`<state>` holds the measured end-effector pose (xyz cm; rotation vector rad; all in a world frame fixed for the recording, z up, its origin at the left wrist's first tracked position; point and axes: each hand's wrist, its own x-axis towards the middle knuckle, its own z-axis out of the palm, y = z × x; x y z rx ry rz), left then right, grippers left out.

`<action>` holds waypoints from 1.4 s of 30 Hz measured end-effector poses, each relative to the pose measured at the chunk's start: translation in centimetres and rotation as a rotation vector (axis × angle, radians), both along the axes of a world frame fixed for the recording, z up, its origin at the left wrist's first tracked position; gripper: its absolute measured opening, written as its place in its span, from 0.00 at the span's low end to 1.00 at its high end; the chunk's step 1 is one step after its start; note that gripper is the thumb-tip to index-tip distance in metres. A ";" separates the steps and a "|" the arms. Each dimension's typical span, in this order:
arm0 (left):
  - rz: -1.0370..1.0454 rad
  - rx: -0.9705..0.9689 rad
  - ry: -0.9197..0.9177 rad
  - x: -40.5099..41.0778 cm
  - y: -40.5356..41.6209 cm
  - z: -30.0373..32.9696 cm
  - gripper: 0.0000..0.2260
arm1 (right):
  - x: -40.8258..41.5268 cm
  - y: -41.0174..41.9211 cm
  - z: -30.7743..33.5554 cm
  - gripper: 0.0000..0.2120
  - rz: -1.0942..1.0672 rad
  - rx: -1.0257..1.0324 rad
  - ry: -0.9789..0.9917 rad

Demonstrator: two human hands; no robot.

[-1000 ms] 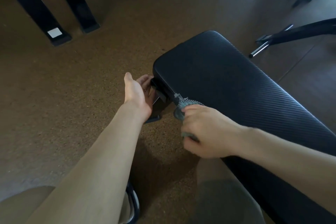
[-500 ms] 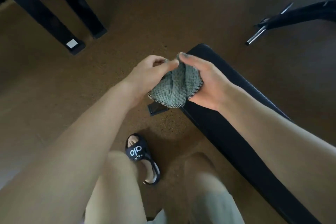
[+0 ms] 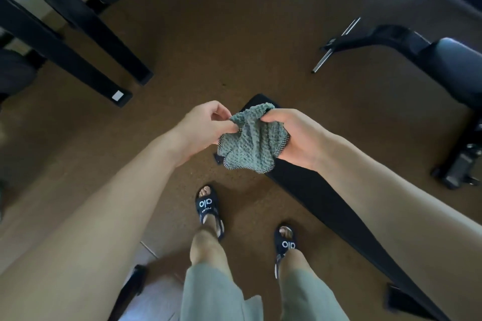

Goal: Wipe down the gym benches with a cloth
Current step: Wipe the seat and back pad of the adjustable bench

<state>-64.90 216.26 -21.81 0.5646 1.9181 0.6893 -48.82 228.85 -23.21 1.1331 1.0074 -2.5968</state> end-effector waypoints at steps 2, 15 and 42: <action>-0.028 0.008 0.083 -0.9 0.1 2.2 0.05 | -1.0 0.1 2.2 0.18 -0.006 0.029 -0.034; -0.235 0.094 0.114 -9.2 2.9 9.2 0.07 | -8.4 -4.5 7.0 0.14 -0.496 0.102 -0.293; -1.200 0.138 0.422 -2.2 27.4 11.2 0.08 | 1.7 10.3 8.4 0.14 -0.895 0.512 -0.428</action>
